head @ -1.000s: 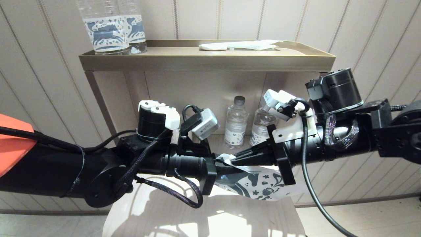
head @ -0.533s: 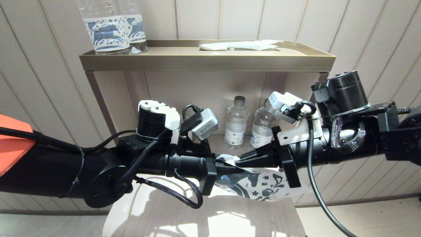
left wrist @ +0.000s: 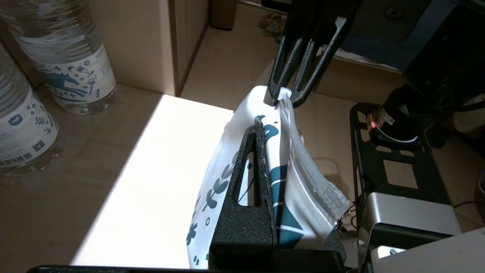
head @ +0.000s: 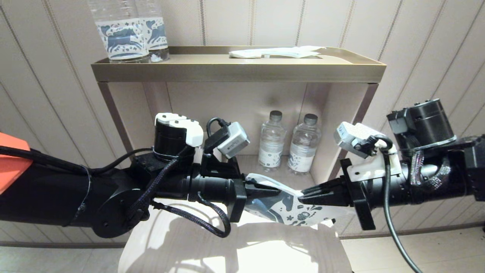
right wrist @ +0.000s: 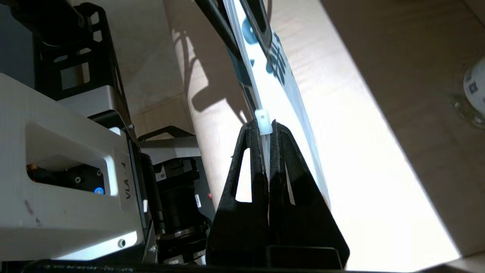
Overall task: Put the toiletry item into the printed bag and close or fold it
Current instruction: Close the strorage bag and place it on the desk
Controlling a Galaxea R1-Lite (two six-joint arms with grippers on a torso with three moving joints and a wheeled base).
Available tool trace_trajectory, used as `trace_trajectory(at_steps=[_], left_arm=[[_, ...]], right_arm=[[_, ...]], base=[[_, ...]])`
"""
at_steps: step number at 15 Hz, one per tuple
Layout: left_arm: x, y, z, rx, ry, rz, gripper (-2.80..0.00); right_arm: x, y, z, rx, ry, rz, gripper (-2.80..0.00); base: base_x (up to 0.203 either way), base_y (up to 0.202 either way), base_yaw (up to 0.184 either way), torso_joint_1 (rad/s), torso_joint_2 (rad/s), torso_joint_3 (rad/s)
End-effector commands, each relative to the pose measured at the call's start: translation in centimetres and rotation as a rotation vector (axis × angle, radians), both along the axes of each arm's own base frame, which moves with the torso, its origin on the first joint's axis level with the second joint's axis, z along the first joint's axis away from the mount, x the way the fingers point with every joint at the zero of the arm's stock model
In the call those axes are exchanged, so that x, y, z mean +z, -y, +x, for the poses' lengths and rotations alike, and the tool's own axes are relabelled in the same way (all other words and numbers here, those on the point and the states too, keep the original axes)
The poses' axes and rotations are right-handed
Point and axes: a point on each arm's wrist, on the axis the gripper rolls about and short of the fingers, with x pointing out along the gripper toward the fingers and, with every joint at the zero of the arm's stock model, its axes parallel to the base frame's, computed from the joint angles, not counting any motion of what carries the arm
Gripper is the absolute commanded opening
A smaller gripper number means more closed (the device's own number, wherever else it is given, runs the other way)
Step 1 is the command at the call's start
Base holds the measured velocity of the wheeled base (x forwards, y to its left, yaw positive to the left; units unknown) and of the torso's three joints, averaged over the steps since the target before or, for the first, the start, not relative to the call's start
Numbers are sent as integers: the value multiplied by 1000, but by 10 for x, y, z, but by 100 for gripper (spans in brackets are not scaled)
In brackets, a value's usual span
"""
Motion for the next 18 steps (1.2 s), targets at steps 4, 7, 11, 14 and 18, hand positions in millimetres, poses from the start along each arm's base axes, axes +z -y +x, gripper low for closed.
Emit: trace_trajectory(at_steps=[4, 7, 11, 14, 18], left_arm=[[1, 0, -1, -6, 5, -6, -280], [1, 0, -1, -6, 3, -3, -280], [2, -1, -2, -6, 6, -7, -280], [2, -1, -2, -5, 6, -6, -280], [5, -2, -3, -6, 13, -12, -280]], right_arm=[[-9, 25, -15, -56, 3, -16, -280], [-13, 38, -19, -98, 5, -24, -280], [-19, 49, -31, -127, 2, -28, -280], [-23, 60, -39, -169, -3, -32, -280], [-32, 72, -46, -222, -15, -45, -280]], base=[[0, 0, 0, 0, 0, 0], [0, 0, 0, 0, 0, 0], [0, 0, 0, 0, 0, 0], [0, 0, 0, 0, 0, 0], [0, 0, 0, 0, 0, 0]])
